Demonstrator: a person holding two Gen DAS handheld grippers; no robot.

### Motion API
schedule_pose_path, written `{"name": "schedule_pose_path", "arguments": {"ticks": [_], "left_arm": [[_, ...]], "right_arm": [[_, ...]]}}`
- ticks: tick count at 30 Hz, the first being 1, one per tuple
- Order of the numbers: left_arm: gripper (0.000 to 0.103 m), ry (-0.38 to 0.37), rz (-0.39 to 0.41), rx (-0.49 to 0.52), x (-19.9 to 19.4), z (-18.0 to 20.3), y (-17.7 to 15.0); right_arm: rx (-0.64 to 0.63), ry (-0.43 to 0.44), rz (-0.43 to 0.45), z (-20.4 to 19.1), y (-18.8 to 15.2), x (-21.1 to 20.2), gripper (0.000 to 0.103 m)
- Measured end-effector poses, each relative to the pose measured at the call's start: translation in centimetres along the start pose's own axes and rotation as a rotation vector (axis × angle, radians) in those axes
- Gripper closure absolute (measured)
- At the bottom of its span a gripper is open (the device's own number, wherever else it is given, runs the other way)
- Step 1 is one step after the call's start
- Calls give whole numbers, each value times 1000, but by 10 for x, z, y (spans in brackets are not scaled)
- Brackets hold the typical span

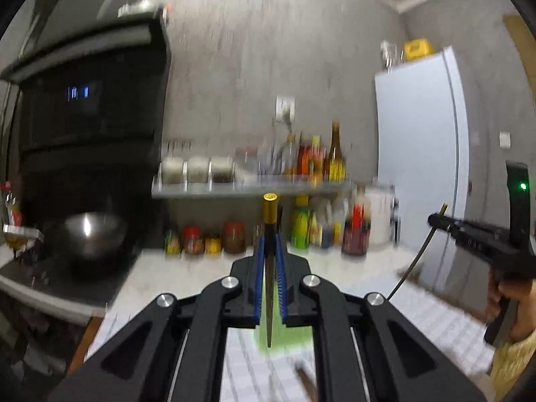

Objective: Organize utensils
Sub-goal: 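Lower both chopsticks into the green holder and open both tools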

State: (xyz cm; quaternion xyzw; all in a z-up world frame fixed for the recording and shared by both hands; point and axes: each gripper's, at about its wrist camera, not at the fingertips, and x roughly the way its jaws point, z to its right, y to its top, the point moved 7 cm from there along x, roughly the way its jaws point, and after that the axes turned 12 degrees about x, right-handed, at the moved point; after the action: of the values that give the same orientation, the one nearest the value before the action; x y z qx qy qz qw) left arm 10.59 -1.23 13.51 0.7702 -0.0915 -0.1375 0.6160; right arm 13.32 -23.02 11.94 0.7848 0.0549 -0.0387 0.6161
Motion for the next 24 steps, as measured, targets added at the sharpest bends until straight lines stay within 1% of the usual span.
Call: {"name": "schedule_pose_path", "arguments": {"ticks": [2, 4, 6, 7, 9, 12, 14, 17, 19, 20, 21, 23, 24], "left_arm": [[97, 8, 47, 0, 17, 5, 18], [97, 1, 43, -9, 38, 11, 23], [97, -7, 19, -11, 64, 17, 18], [97, -13, -4, -8, 79, 21, 12], [96, -17, -61, -4, 106, 27, -6], [96, -41, -138, -19, 135, 29, -36], [96, -53, -167, -29, 146, 29, -49], [96, -45, -213, -16, 159, 30, -67], [96, -34, -234, -30, 160, 26, -72], [93, -42, -238, -41, 158, 25, -71], [90, -42, -234, -44, 155, 23, -69], [70, -31, -210, -40, 145, 19, -59], [67, -23, -193, -35, 135, 17, -52]], "right_arm": [[28, 66, 64, -15, 18, 8, 96], [37, 94, 80, -27, 21, 21, 96], [22, 103, 77, -40, 13, 44, 96], [13, 100, 66, -41, 8, 57, 96], [14, 101, 14, -38, -11, 86, 96], [16, 100, -67, -33, -42, 118, 96], [13, 102, -102, -32, -58, 128, 96], [22, 100, -168, -29, -78, 141, 94], [25, 87, -186, -27, -82, 142, 88], [25, 80, -181, -25, -81, 138, 81], [24, 74, -175, -23, -78, 132, 70], [28, 71, -158, -19, -71, 117, 57], [28, 65, -150, -17, -68, 108, 55]]}}
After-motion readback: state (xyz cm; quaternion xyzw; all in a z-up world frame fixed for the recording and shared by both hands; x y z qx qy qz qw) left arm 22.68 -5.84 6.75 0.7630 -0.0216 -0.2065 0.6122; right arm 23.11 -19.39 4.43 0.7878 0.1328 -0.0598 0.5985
